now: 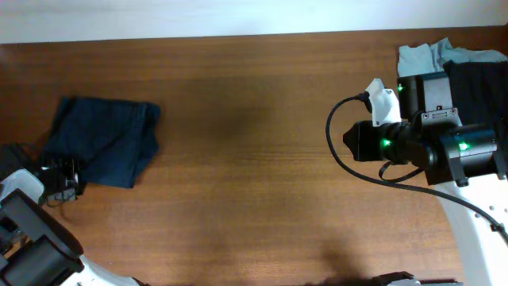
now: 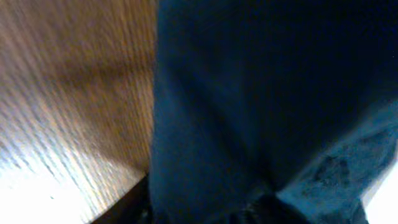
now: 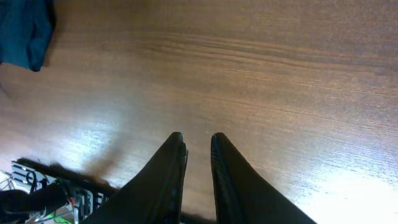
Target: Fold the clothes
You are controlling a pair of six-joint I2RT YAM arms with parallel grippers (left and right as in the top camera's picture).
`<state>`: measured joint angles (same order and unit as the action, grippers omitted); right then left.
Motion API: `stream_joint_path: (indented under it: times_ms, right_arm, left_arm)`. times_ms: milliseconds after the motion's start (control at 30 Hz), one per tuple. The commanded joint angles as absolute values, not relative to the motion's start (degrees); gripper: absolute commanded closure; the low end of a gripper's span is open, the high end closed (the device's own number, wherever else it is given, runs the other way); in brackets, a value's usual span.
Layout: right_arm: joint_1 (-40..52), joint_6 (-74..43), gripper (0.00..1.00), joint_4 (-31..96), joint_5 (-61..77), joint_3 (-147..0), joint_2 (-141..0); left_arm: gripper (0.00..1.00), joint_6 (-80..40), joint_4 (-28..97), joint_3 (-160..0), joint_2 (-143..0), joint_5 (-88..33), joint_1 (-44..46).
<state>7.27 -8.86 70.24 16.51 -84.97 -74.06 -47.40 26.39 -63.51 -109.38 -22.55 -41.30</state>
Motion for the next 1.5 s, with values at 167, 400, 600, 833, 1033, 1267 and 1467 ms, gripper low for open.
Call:
stream_joint_path:
  times_ms: [167, 400, 600, 833, 1033, 1267, 1467]
  right_arm:
    - [7.5, -8.8, 0.81, 70.7, 15.9, -85.4, -74.0]
    - [7.5, -8.8, 0.81, 70.3, 15.9, -85.4, -74.0]
    - [7.5, -8.8, 0.8, 69.8, 15.9, -85.4, -74.0]
    - [7.5, -8.8, 0.8, 68.8, 15.9, -85.4, -74.0]
    - [7.5, -10.1, 0.8, 68.8, 15.9, -85.4, -74.0]
    - [7.5, -10.2, 0.8, 68.7, 15.9, -85.4, -74.0]
    - [7.5, -11.0, 0.8, 68.6, 15.9, -85.4, -74.0]
  left_arm:
    - [0.51, -36.2, 32.4, -62.9, -107.7, -28.9, -42.5]
    - [0.56, -25.3, 37.6, -62.9, -96.6, -25.8, -44.8]
    - [0.42, -15.1, 36.8, -62.9, -83.0, -24.2, -44.2]
    - [0.68, 10.9, 25.9, -62.9, -85.7, -24.2, -33.0]
    - [1.0, 20.9, 16.4, -62.9, -100.9, -18.5, -22.3]
    - [1.0, 21.3, 14.0, -62.9, -111.8, -18.1, -21.8]
    - [1.0, 7.5, 12.1, -62.9, -118.5, -8.7, -21.8]
